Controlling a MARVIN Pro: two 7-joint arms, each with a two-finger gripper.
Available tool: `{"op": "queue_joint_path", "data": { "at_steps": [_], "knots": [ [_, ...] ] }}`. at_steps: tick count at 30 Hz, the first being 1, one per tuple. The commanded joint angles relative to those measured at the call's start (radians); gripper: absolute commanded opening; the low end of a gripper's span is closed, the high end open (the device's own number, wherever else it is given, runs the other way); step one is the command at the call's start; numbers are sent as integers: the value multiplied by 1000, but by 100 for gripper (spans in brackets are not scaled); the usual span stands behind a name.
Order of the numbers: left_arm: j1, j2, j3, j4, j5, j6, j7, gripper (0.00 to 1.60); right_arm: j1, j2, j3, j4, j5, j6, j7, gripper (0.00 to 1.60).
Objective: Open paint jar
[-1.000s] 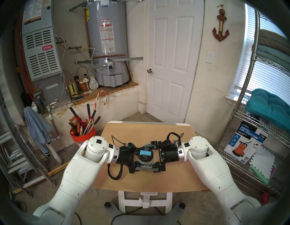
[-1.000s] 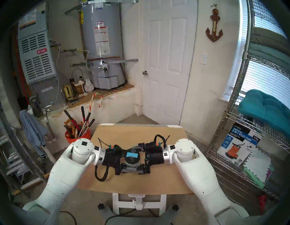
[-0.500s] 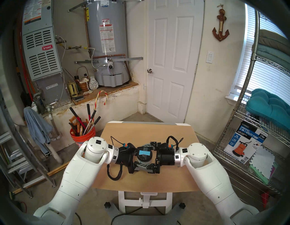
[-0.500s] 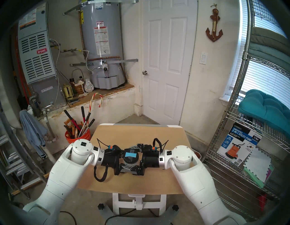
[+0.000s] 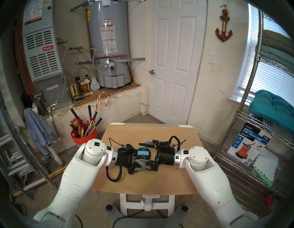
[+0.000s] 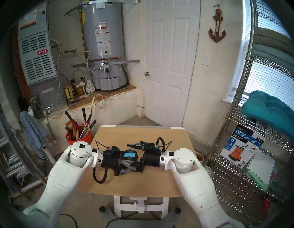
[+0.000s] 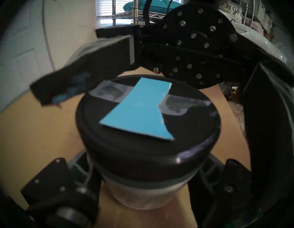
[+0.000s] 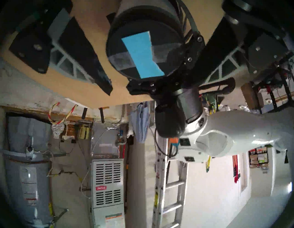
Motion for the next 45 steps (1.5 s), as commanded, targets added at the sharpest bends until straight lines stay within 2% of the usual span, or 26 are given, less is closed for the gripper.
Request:
{"op": "queue_joint_path", "data": {
  "at_steps": [1, 3, 8, 16, 23, 29, 31, 36, 45],
  "knots": [
    [21, -21, 5, -54, 55, 0, 97, 0, -27, -38, 43, -39, 39, 9, -49, 160],
    [31, -38, -2, -51, 62, 16, 129, 0, -41, -45, 55, -50, 31, 16, -80, 160],
    [41, -61, -7, -57, 60, 51, 152, 0, -56, -27, 49, -62, 10, 29, -85, 160],
    [37, -65, -1, -50, 60, 61, 142, 0, -73, -14, 15, -79, -30, 52, -87, 160],
    [34, -65, -6, -51, 52, 67, 134, 0, -75, -23, 17, -81, -42, 58, -96, 160],
    [30, -64, -8, -42, 47, 64, 123, 0, -76, -31, 19, -65, -80, 26, -138, 160],
    [30, -64, -9, -43, 46, 64, 120, 0, -82, -35, 12, -63, -110, -5, -166, 160],
    [31, -65, -10, -46, 45, 65, 116, 0, -82, -62, 20, -39, -101, -26, -187, 160],
    [35, -65, -15, -49, 47, 65, 111, 0, -65, -56, 18, -34, -93, -12, -167, 160]
  ]
}}
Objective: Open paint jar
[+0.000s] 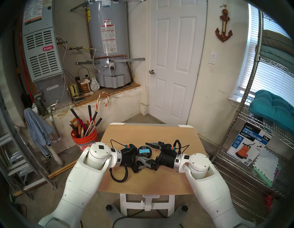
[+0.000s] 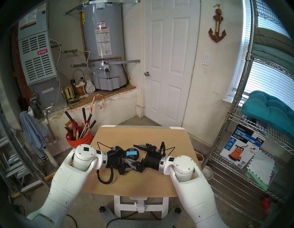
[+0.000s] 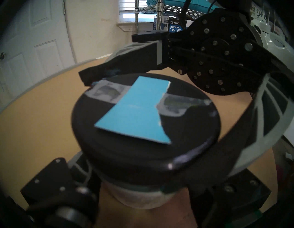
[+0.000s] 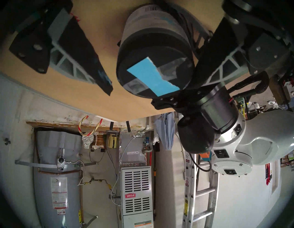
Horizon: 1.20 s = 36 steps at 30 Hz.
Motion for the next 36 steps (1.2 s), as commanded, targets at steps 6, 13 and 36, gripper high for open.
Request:
{"op": "queue_joint_path", "data": {
  "at_steps": [6, 13, 36],
  "knots": [
    [-3, 0, -12, -12, -16, -26, -15, 0, 44, 20, -19, -4, 17, 30, 68, 78],
    [-20, 2, -34, -6, -56, -64, -70, 0, 87, 51, -60, 29, 0, 29, 148, 31],
    [-107, -7, -54, 75, -100, -115, -255, 0, 299, 65, -185, 218, -35, -39, 379, 0]
  ]
}}
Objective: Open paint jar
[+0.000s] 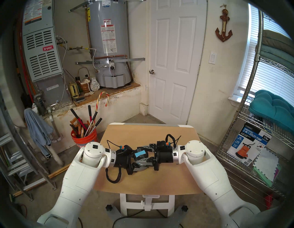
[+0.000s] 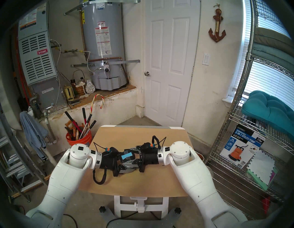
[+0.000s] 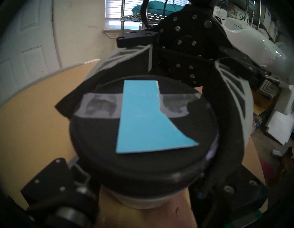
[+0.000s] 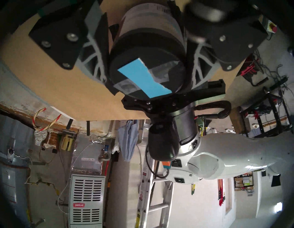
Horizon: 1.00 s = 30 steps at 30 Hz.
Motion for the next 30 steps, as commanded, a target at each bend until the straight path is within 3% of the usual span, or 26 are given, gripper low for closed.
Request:
{"op": "queue_joint_path", "data": {
  "at_steps": [1, 20, 22, 30],
  "knots": [
    [-70, -18, 5, -24, -47, -12, -62, 0, 48, -8, -52, 51, -13, -19, 62, 0],
    [-98, -25, -21, -11, -27, -25, -101, 0, 84, 1, -61, 92, 4, -62, 152, 2],
    [-90, -30, -29, -19, -24, -31, -89, 0, 72, 0, -50, 90, 11, -62, 144, 160],
    [-64, -38, -43, -42, -5, -30, -68, 0, 13, -5, 5, 74, 45, -76, 98, 160]
  ]
}}
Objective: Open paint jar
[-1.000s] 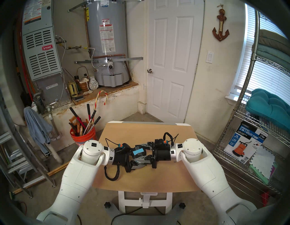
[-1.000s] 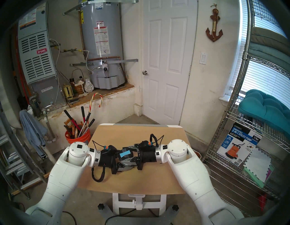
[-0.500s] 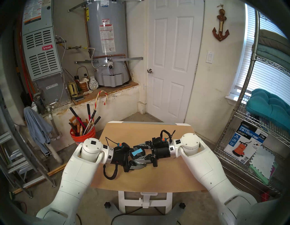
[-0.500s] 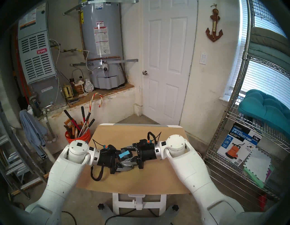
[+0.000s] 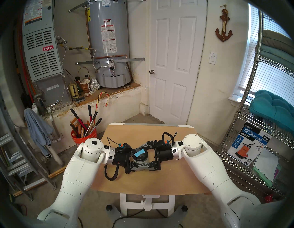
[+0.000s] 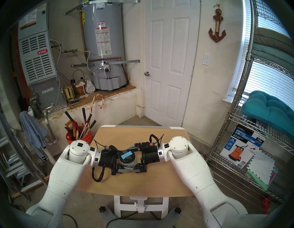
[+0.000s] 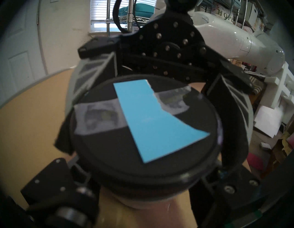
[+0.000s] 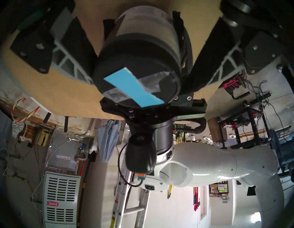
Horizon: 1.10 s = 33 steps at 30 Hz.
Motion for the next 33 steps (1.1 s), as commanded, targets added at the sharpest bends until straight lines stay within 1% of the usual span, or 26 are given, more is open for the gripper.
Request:
{"op": "queue_joint_path", "data": {
  "at_steps": [1, 3, 4, 6, 7, 10, 12, 13, 15, 16, 22, 27, 30, 31, 33],
  "knots": [
    [-25, -24, -22, -68, -19, 6, 19, 0, -70, -9, 34, -23, 28, -12, -44, 160],
    [-20, -25, -19, -70, -15, 13, 19, 0, -86, -20, 51, -23, 39, -23, -67, 160],
    [-18, -23, -13, -69, -6, 12, 22, 0, -100, -33, 66, -28, 46, -18, -96, 160],
    [-16, -24, -12, -67, -2, 15, 24, 0, -104, -41, 72, -25, 59, -22, -95, 160],
    [-18, -21, -6, -69, 6, 23, 24, 0, -118, -47, 82, -38, 62, -18, -118, 160],
    [-11, -27, -9, -74, 14, 52, 39, 0, -129, -58, 94, -47, 86, 6, -120, 160],
    [-12, -23, -3, -76, 26, 53, 44, 0, -133, -59, 100, -52, 106, 13, -106, 160],
    [-10, -23, -2, -77, 31, 60, 49, 0, -146, -63, 109, -66, 112, 11, -118, 160],
    [-11, -19, 1, -69, 35, 60, 49, 0, -156, -70, 121, -73, 133, 9, -113, 160],
    [-12, -19, 1, -65, 35, 60, 47, 0, -164, -73, 127, -82, 133, 6, -125, 160],
    [-8, -20, 7, -71, 35, 69, 42, 0, -173, -85, 136, -91, 147, 10, -128, 160],
    [0, -21, 7, -75, 43, 71, 57, 0, -184, -97, 156, -114, 171, 9, -131, 160],
    [12, -30, 6, -80, 68, 69, 102, 0, -197, -110, 181, -134, 197, 9, -144, 160],
    [15, -31, 8, -80, 80, 66, 119, 0, -206, -115, 194, -144, 198, -1, -162, 160],
    [27, -40, 13, -98, 119, 68, 170, 0, -216, -121, 211, -152, 202, -7, -182, 160]
  ]
}}
